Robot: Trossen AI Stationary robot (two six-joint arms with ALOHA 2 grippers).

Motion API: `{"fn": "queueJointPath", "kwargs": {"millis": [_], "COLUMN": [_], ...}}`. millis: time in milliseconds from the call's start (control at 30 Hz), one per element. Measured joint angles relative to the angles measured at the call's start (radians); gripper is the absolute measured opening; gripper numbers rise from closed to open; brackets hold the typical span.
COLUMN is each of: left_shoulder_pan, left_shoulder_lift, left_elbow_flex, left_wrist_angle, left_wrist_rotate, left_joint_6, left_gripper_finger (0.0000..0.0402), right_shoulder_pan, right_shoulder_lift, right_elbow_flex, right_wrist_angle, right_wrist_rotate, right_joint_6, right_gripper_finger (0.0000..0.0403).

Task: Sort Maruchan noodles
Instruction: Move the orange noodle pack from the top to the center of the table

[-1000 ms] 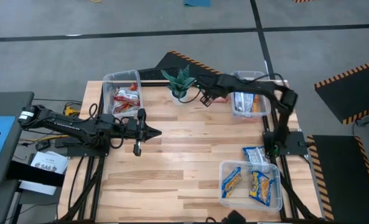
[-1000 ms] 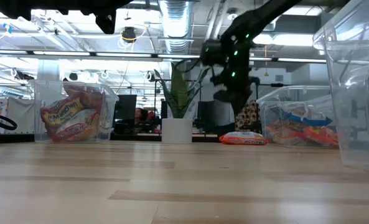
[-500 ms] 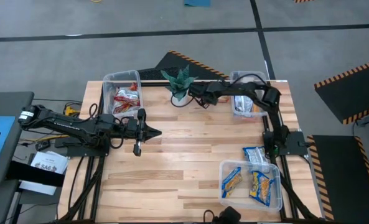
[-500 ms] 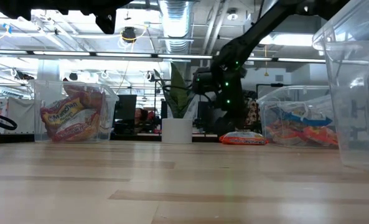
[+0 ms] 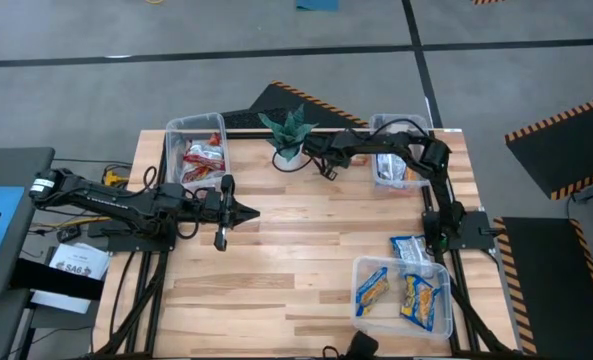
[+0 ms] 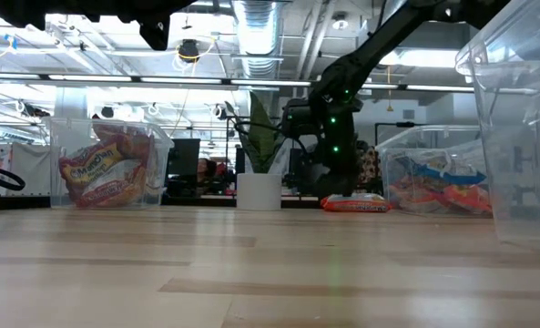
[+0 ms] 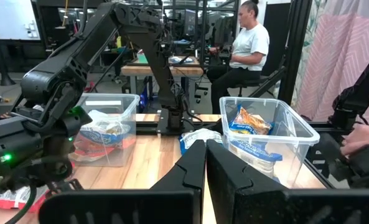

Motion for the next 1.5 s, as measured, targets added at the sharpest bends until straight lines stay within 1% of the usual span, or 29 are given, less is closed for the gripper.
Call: {"fn": "queueJointPath", "kwargs": {"millis": [167, 300, 600, 833, 933, 1067, 1233, 1333, 1500], "left_shoulder_pan": [0.0, 0.0, 0.0, 0.0, 0.0, 0.0, 0.0, 0.0, 0.0], "left_shoulder_lift": [0.0, 0.0, 0.0, 0.0, 0.0, 0.0, 0.0, 0.0, 0.0], "left_elbow_flex": [0.0, 0.0, 0.0, 0.0, 0.0, 0.0, 0.0, 0.0, 0.0], "left_wrist_angle": [-0.002, -0.006, -0.011, -0.011, -0.011, -0.011, -0.016, -0.022, -0.029], "left_wrist_rotate": [0.0, 0.0, 0.0, 0.0, 0.0, 0.0, 0.0, 0.0, 0.0], "left_joint_6": [0.0, 0.0, 0.0, 0.0, 0.0, 0.0, 0.0, 0.0, -0.015], "left_gripper_finger": [0.0, 0.0, 0.0, 0.0, 0.0, 0.0, 0.0, 0.0, 0.0], "right_shoulder_pan": [0.021, 0.071, 0.247, 0.376, 0.406, 0.428, 0.447, 0.455, 0.493], "right_shoulder_lift": [-0.001, -0.002, 0.0, 0.0, 0.0, -0.001, -0.001, -0.007, -0.07], "right_elbow_flex": [-0.002, -0.003, -0.004, -0.005, -0.005, -0.004, -0.003, -0.006, -0.062], "right_wrist_angle": [0.0, -0.038, -0.159, -0.177, -0.186, -0.199, -0.262, -0.285, -0.213], "right_wrist_rotate": [-0.047, -0.08, -0.09, -0.092, -0.099, -0.136, -0.166, -0.211, -0.362], "right_joint_6": [-0.063, -0.082, -0.081, -0.081, -0.081, -0.08, -0.072, -0.061, -0.071], "right_gripper_finger": [0.0012, 0.0011, 0.0011, 0.0011, 0.0011, 0.0011, 0.0011, 0.0011, 0.0011]}}
